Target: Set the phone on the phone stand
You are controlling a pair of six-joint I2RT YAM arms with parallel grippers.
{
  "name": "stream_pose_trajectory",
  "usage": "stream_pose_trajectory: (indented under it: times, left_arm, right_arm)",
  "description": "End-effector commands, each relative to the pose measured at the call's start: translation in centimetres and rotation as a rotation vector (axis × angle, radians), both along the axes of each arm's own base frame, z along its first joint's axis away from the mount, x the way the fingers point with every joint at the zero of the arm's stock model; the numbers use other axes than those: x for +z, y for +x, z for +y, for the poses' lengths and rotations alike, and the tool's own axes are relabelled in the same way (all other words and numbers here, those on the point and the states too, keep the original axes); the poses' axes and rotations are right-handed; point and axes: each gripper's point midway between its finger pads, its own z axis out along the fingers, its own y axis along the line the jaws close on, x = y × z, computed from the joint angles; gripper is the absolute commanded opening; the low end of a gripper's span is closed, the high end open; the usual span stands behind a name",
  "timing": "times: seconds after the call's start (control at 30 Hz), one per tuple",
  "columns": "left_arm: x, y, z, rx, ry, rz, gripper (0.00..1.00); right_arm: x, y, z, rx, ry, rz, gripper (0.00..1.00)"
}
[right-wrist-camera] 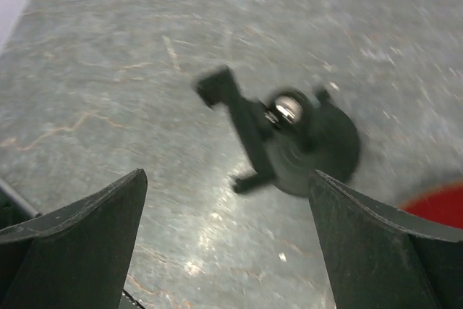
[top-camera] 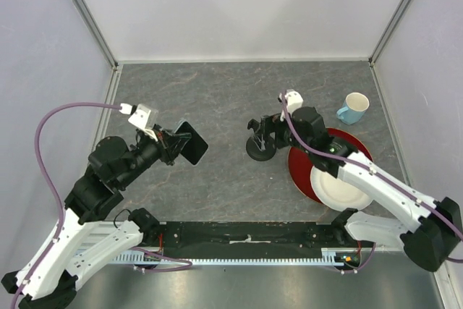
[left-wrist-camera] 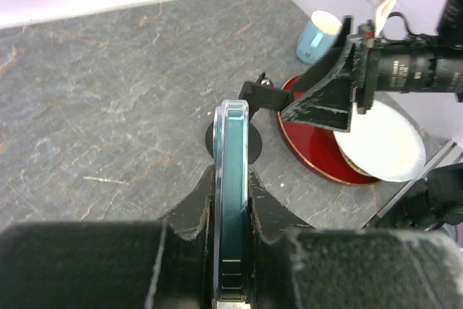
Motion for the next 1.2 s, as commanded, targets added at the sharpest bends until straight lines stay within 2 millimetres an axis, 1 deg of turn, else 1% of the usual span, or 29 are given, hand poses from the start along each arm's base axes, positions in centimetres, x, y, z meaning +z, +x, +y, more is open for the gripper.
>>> stream_pose_trajectory:
  times: [0.0, 0.03, 0.07, 0.1, 0.13, 0.17, 0.2, 0.23, 0.27, 0.3, 0.33, 0.37, 0.4, 0.43, 0.47, 0.53, 0.6, 0.73, 0.77, 0.87, 0.93, 1.0, 1.03, 1.1, 1.13, 1.17]
  left_arm:
    - [0.5, 0.5, -0.2, 0.005, -0.023, -0.056, 0.02]
    - [-0.2, 0.7, -0.3, 0.005, -0.010, -0.054, 0.02]
    - [-0.6, 0.7, -0.3, 0.003, -0.004, -0.051, 0.02]
    - [-0.7, 0.5, -0.2, -0.001, -0.004, -0.059, 0.02]
    - [-1.4, 0.6, -0.3, -0.003, 0.004, -0.056, 0.02]
    - [-1.7, 0.5, -0.3, -0.003, 0.007, -0.059, 0.02]
    - [-2.0, 0.6, -0.2, -0.001, 0.015, -0.069, 0.02]
    - [-2.6, 0.6, 0.0, 0.002, 0.023, -0.072, 0.02]
    - [-2.6, 0.7, 0.0, 0.008, 0.023, -0.082, 0.02]
    - [-3.1, 0.9, 0.1, 0.014, 0.034, -0.082, 0.02]
    - [-3.2, 1.0, 0.1, 0.016, 0.036, -0.084, 0.02]
    - [-3.2, 1.1, 0.0, 0.018, 0.033, -0.088, 0.02]
    - [-4.0, 1.2, -0.2, 0.011, 0.039, -0.077, 0.02]
    - [-4.2, 1.3, -0.4, 0.009, 0.034, -0.073, 0.02]
    - [-4.4, 1.3, -0.5, 0.001, 0.032, -0.068, 0.02]
    - [-5.1, 1.2, -0.7, -0.027, 0.026, -0.041, 0.02]
    - [-5.6, 1.3, -0.6, -0.034, 0.019, -0.032, 0.02]
    - [-5.8, 1.5, -0.6, -0.047, 0.009, -0.024, 0.02]
    - [-5.9, 1.4, -1.0, -0.068, 0.005, -0.017, 0.02]
    - [-6.3, 1.6, -1.1, -0.083, -0.004, 0.006, 0.02]
    - [-6.3, 1.9, -0.9, -0.081, -0.011, 0.011, 0.02]
    - [-6.2, 2.0, -1.0, -0.091, -0.021, 0.008, 0.02]
    - [-6.3, 1.9, -1.1, -0.100, -0.024, 0.012, 0.02]
    - [-6.5, 2.2, -1.0, -0.096, -0.025, 0.023, 0.02]
    - [-6.7, 2.2, -1.1, -0.104, -0.023, 0.030, 0.02]
    - [-6.9, 2.2, -1.1, -0.105, -0.022, 0.035, 0.02]
  right_arm:
    - [-0.4, 0.8, -5.3, -0.349, 0.033, 0.013, 0.98]
    - [-0.6, 1.0, -6.3, -0.400, 0.013, 0.007, 0.98]
    - [-0.8, 1.1, -6.6, -0.419, -0.001, 0.011, 0.98]
    - [-1.2, 1.0, -6.9, -0.436, -0.016, 0.026, 0.95]
    - [-1.8, 1.2, -7.0, -0.452, -0.035, 0.037, 0.92]
    - [-2.0, 1.1, -6.5, -0.444, -0.037, 0.044, 0.89]
    - [-2.0, 1.1, -6.0, -0.439, -0.026, 0.049, 0.80]
    - [-2.4, 1.2, -5.5, -0.435, -0.029, 0.057, 0.76]
    - [-2.4, 0.7, -4.5, -0.412, -0.024, 0.053, 0.74]
    - [-2.3, 0.8, -4.1, -0.420, -0.022, 0.041, 0.72]
    - [-2.9, 0.8, -3.7, -0.431, -0.034, 0.048, 0.71]
    - [-2.8, 0.9, -3.7, -0.459, -0.057, 0.029, 0.70]
    - [-3.0, 1.0, -3.9, -0.480, -0.076, 0.026, 0.70]
    - [-3.7, 0.8, -3.4, -0.486, -0.104, 0.032, 0.70]
    - [-3.5, 1.1, -4.0, -0.527, -0.133, 0.006, 0.69]
    - [-3.4, 1.0, -3.9, -0.539, -0.156, -0.018, 0.68]
    - [-3.2, 1.1, -4.2, -0.559, -0.173, -0.039, 0.63]
    - [-2.9, 1.2, -4.2, -0.550, -0.196, -0.062, 0.58]
    - [-2.7, 1.2, -4.1, -0.543, -0.201, -0.068, 0.56]
    - [-1.8, 1.2, -3.6, -0.504, -0.195, -0.082, 0.55]
    - [-1.5, 1.2, -3.8, -0.506, -0.192, -0.095, 0.54]
    - [-1.1, 1.3, -3.9, -0.504, -0.191, -0.111, 0.48]
    - [-1.1, 1.4, -3.8, -0.504, -0.190, -0.116, 0.41]
    - [-1.1, 1.4, -3.7, -0.493, -0.198, -0.120, 0.35]
    - [-1.1, 1.5, -3.5, -0.483, -0.196, -0.121, 0.28]
    - [-1.4, 1.4, -3.4, -0.473, -0.205, -0.116, 0.25]
